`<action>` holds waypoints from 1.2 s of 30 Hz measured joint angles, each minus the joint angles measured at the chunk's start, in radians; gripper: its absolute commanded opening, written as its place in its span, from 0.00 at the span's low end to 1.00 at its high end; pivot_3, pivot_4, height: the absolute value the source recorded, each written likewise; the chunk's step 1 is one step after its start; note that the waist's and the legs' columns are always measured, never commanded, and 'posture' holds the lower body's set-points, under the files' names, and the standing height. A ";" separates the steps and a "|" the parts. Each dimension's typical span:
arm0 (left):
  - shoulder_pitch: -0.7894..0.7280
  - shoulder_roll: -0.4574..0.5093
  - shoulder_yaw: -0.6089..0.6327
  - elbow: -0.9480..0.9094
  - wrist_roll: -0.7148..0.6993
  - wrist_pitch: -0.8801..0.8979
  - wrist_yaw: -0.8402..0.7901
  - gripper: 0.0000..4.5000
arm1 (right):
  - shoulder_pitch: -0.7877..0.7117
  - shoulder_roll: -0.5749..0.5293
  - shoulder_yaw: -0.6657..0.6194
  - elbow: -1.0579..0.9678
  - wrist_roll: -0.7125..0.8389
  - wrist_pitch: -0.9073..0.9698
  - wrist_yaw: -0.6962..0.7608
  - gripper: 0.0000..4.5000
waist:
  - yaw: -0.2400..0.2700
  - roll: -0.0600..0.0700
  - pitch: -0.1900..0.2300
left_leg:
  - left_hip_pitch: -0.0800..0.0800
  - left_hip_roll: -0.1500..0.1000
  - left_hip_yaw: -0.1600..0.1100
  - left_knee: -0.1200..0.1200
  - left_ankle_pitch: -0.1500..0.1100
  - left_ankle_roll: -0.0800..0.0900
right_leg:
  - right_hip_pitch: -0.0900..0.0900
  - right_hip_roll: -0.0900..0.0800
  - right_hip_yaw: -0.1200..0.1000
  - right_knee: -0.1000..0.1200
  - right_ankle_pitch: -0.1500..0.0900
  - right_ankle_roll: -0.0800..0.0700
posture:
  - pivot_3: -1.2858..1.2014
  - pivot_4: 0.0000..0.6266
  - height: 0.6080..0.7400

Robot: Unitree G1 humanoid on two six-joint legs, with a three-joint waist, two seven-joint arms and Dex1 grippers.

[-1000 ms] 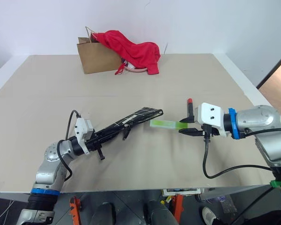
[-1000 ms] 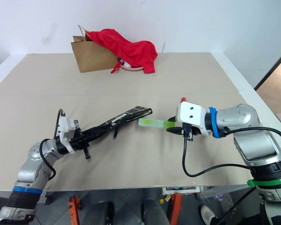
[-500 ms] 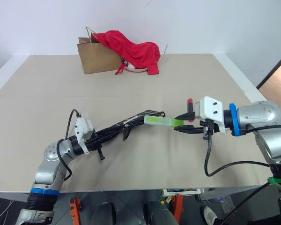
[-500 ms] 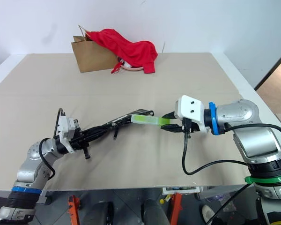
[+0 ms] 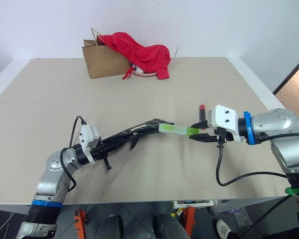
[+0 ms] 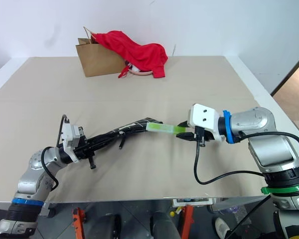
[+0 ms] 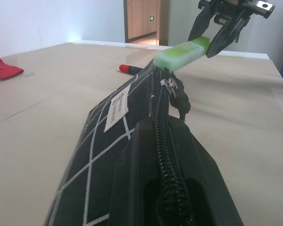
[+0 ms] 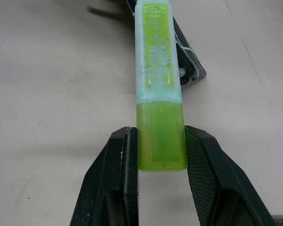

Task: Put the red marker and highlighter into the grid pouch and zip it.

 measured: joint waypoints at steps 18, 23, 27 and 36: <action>0.000 0.010 -0.004 -0.004 -0.001 0.000 -0.001 0.00 | 0.055 0.004 -0.041 -0.153 0.124 0.072 0.019 0.24 | 0.000 0.000 0.000 | 0.000 0.000 -0.001 0.001 0.000 0.000 | 0.001 0.000 -0.001 0.000 0.000 0.000 | 0.52 0.24 1.00; 0.000 0.011 -0.004 -0.004 -0.001 0.000 -0.001 0.00 | 0.058 0.004 -0.038 -0.140 0.105 0.070 0.014 0.24 | 0.000 0.000 0.000 | 0.000 0.000 -0.001 0.001 0.000 0.000 | 0.001 0.000 -0.001 0.000 0.000 0.000 | 0.52 0.24 1.00; -0.001 0.011 -0.005 -0.004 -0.002 0.000 -0.001 0.00 | 0.030 0.010 -0.026 -0.062 0.071 0.056 0.009 0.24 | 0.000 0.000 0.000 | 0.000 0.000 0.000 0.001 0.000 0.000 | 0.001 0.000 0.000 0.000 0.000 0.000 | 0.52 0.24 1.00; 0.000 0.012 -0.005 -0.004 -0.001 0.000 -0.001 0.00 | -0.011 0.022 0.009 0.011 0.035 0.012 0.024 0.24 | 0.000 0.000 0.000 | 0.000 0.000 0.000 0.001 0.000 0.000 | 0.001 0.000 -0.001 0.000 0.000 0.000 | 0.52 0.24 1.00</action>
